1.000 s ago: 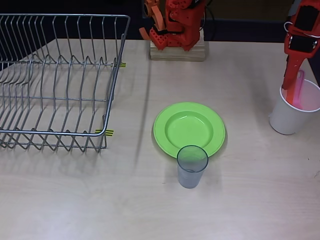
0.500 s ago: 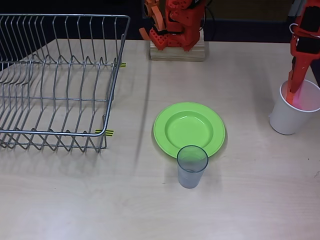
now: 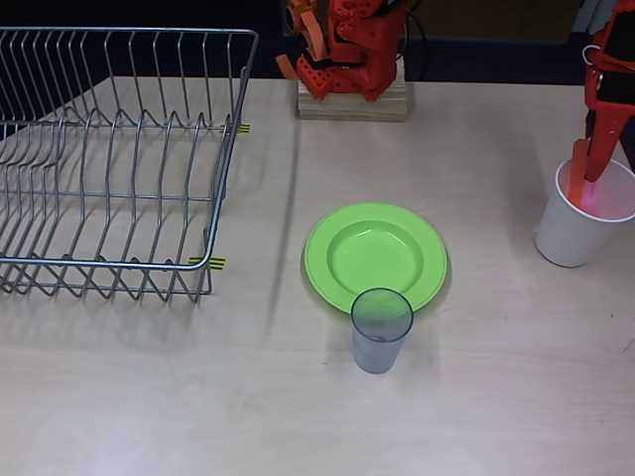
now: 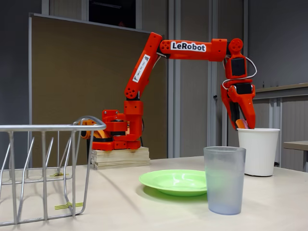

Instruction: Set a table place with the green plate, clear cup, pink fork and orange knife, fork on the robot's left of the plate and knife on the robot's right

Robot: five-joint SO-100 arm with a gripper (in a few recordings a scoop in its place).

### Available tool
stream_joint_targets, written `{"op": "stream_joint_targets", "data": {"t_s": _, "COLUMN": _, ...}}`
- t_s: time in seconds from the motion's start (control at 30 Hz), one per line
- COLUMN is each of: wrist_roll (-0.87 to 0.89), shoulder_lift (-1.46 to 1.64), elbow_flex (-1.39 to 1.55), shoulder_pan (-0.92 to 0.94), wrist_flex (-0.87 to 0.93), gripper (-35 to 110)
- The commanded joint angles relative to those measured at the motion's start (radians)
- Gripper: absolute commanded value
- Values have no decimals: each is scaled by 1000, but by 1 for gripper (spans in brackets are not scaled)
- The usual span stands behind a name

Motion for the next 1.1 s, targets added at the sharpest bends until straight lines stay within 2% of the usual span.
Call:
{"op": "stream_joint_targets", "data": {"t_s": 0.0, "wrist_roll": -2, "shoulder_lift": 14, "elbow_flex": -31, "shoulder_pan": -29, "wrist_flex": 8, "gripper": 27}}
{"op": "stream_joint_targets", "data": {"t_s": 0.27, "wrist_roll": -31, "shoulder_lift": -9, "elbow_flex": -54, "shoulder_pan": -44, "wrist_flex": 5, "gripper": 19}}
{"op": "stream_joint_targets", "data": {"t_s": 0.63, "wrist_roll": -72, "shoulder_lift": -5, "elbow_flex": -43, "shoulder_pan": -28, "wrist_flex": 25, "gripper": 23}}
{"op": "stream_joint_targets", "data": {"t_s": 1.07, "wrist_roll": -126, "shoulder_lift": 6, "elbow_flex": -43, "shoulder_pan": -3, "wrist_flex": 41, "gripper": 15}}
